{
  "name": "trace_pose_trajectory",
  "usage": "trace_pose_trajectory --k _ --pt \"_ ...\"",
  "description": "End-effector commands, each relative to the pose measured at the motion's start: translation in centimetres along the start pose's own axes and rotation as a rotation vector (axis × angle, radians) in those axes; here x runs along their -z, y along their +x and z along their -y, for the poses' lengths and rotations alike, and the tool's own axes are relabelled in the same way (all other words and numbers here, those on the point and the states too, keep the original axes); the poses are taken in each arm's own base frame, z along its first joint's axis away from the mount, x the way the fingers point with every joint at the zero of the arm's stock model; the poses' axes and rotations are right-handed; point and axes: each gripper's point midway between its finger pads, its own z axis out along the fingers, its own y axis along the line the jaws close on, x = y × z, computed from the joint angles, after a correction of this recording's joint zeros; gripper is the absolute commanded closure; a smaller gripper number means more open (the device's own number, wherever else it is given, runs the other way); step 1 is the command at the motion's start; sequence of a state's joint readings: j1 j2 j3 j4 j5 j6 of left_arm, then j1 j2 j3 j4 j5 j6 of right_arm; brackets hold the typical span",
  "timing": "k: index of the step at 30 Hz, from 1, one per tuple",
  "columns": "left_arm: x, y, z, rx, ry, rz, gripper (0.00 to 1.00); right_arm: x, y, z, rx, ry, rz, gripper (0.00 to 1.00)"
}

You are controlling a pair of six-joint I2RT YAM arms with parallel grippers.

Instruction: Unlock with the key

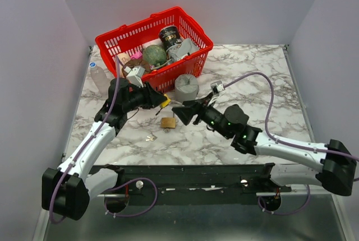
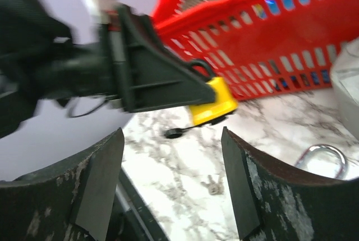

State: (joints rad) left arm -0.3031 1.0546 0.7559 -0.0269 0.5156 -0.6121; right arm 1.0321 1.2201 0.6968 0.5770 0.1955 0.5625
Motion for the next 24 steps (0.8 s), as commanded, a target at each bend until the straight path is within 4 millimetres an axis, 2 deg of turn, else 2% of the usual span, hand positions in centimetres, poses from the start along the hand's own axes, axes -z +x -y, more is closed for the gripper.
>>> trace_pose_trajectory --k 1,5,8,11,13,15,17,19,20,21,24 --pt "0.7 -2.5 -0.3 -0.025 -0.039 0.070 1.00 2.8 1.6 -0.2 0.050 -0.049 -0.111 0.20" --pt "1.0 -2.8 0.0 -0.047 -0.018 0.074 1.00 3.5 4.9 2.7 0.089 0.049 -0.219 0.21" --pt "1.4 -2.9 0.5 -0.069 0.007 0.078 1.00 3.1 7.1 3.5 0.124 0.065 -0.309 0.22" --pt "1.4 -1.9 1.0 -0.088 0.054 0.042 1.00 2.7 8.4 4.0 0.132 0.078 -0.358 0.23" --pt "1.2 -0.8 1.5 -0.086 0.116 -0.005 1.00 2.6 8.3 4.1 0.131 0.085 -0.349 0.23" --pt "0.7 0.5 1.7 -0.054 0.169 -0.063 1.00 2.3 7.4 3.5 0.138 0.063 -0.317 0.21" --pt "0.4 1.2 1.6 -0.023 0.186 -0.102 1.00 2.1 6.6 3.7 0.174 0.081 -0.298 0.19" --pt "-0.1 1.9 1.3 0.011 0.192 -0.136 1.00 1.8 5.0 3.7 0.213 0.102 -0.264 0.19" --pt "-0.3 2.0 1.3 0.020 0.193 -0.145 1.00 1.9 4.9 3.9 0.235 0.113 -0.275 0.19" --pt "-0.5 2.3 1.0 0.033 0.189 -0.158 1.00 1.5 3.9 3.3 0.251 0.106 -0.260 0.19" --pt "-0.7 2.9 1.2 0.044 0.199 -0.181 1.00 1.1 4.2 3.9 0.294 0.139 -0.303 0.19"
